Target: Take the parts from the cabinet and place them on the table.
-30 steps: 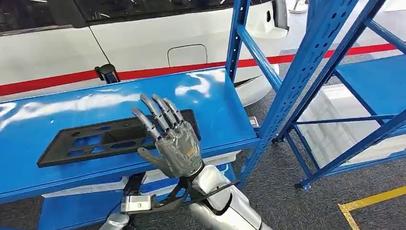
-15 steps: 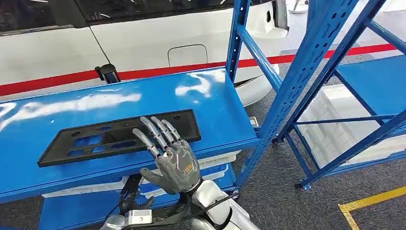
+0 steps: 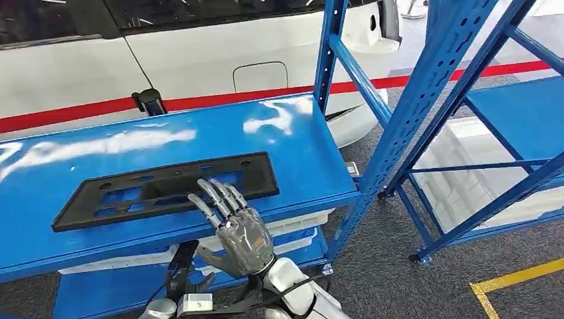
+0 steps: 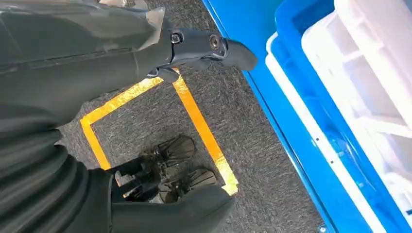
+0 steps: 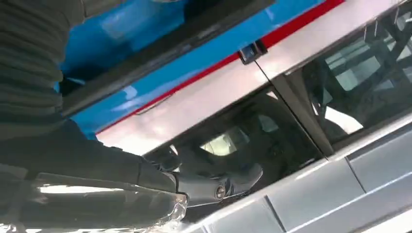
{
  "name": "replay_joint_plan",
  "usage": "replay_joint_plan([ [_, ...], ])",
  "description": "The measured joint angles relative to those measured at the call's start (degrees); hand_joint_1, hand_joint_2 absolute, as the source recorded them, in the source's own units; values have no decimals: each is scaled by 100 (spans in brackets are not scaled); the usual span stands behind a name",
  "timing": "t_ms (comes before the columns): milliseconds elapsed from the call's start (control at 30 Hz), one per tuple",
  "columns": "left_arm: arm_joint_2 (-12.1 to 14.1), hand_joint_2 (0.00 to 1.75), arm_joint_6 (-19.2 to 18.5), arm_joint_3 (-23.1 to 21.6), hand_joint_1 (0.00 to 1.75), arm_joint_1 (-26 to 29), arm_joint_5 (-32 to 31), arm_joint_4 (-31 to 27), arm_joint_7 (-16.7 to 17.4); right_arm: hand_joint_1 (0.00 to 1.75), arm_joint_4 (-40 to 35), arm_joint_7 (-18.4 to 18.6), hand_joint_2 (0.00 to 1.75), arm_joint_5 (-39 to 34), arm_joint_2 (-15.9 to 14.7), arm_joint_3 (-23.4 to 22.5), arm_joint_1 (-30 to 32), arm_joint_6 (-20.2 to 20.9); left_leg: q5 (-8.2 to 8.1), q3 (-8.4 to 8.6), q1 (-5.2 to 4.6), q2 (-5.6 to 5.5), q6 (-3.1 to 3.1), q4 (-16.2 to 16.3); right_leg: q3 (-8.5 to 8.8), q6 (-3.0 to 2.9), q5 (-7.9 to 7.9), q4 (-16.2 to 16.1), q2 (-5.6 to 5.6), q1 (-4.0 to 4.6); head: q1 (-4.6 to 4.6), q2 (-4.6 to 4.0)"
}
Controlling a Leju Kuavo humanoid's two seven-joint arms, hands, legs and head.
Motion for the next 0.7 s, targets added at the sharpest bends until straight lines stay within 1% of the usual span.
replay_joint_plan([
  [167,-11,175,-44,0,0,-5,-15,0,15,0,461,35,175,-59,48,15,-133,-177,0,1,0,0,0,0,1,0,0,0,0,0,0,0],
  [233,-37,175,-79,0,0,-22,-24,0,68,0,730,105,175,-61,85,15,-259,-310,0,1,0,0,0,0,1,0,0,0,0,0,-2,0],
  [300,-65,175,-87,0,0,-43,-24,0,116,0,1002,79,175,-42,142,-4,-377,-371,1,1,0,0,0,0,1,0,0,0,0,0,0,0],
  [400,-103,175,-87,-4,0,-85,9,2,153,0,1364,-123,175,149,276,-182,-524,-398,1,3,0,0,0,1,1,0,1,0,0,0,-2,0],
  [433,-118,175,-87,-4,0,-108,17,6,171,0,1540,-181,175,251,358,-329,-562,-400,1,2,0,-2,0,1,1,0,1,0,0,0,-2,0],
  [633,-162,175,-83,-11,0,-160,66,39,199,0,2027,-236,175,538,596,-832,-734,-404,1,2,0,0,0,1,0,0,1,0,0,0,0,0],
  [700,-175,175,-94,-22,0,-168,63,46,203,0,2107,-227,175,601,651,-938,-779,-404,1,2,0,1,0,1,0,0,1,0,1,0,-2,0],
])
